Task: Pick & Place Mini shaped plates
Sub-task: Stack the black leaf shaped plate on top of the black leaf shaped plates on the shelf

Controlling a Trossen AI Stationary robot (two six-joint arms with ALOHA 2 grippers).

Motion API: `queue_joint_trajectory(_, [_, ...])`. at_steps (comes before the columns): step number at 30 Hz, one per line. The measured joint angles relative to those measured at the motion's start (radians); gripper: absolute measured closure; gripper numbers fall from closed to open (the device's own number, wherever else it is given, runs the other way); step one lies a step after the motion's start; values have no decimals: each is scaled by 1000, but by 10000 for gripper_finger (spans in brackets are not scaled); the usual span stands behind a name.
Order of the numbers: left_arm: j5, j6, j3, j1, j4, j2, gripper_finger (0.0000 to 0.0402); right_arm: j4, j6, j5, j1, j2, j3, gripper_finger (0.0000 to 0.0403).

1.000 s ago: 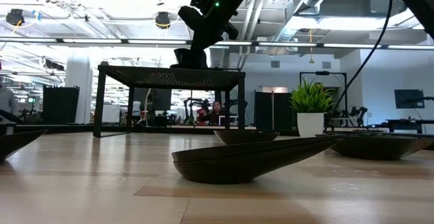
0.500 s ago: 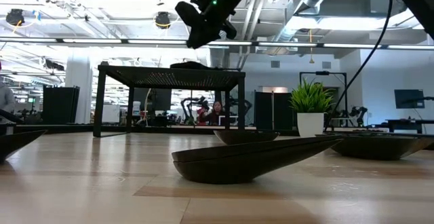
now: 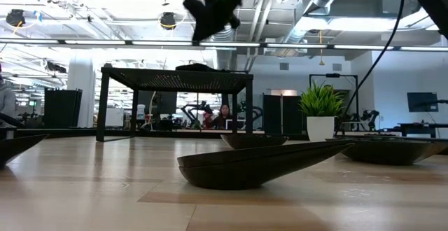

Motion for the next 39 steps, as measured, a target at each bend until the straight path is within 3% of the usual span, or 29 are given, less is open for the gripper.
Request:
queue_joint_trajectory(8, [-16, -86, 0, 0, -22, -1, 291, -201, -117, 0, 94, -127, 107, 322])
queue_joint_trajectory(13, [-21, -93, 0, -1, -25, -15, 291, -367, -23, 0, 137, -253, 70, 322])
queue_joint_trajectory(18, [-44, -159, 0, -13, -61, -99, 291, -360, 81, 0, 167, -377, -196, 321])
queue_joint_trajectory(22, [-42, -215, 0, -27, -189, -188, 291, -235, 170, 0, 206, -480, -452, 321])
queue_joint_trajectory(26, [-41, -317, 0, -28, -329, -255, 291, -117, 221, 3, 270, -578, -621, 321])
queue_joint_trajectory(30, [-39, -405, 0, -28, -402, -270, 291, 23, 228, 8, 340, -691, -754, 321])
queue_joint_trajectory(35, [-14, -403, -35, -28, -401, -261, 291, 260, 251, -4, 394, -812, -1001, 321])
queue_joint_trajectory(39, [-14, -403, -76, -28, -400, -259, 291, 413, 296, -4, 445, -835, -1181, 321])
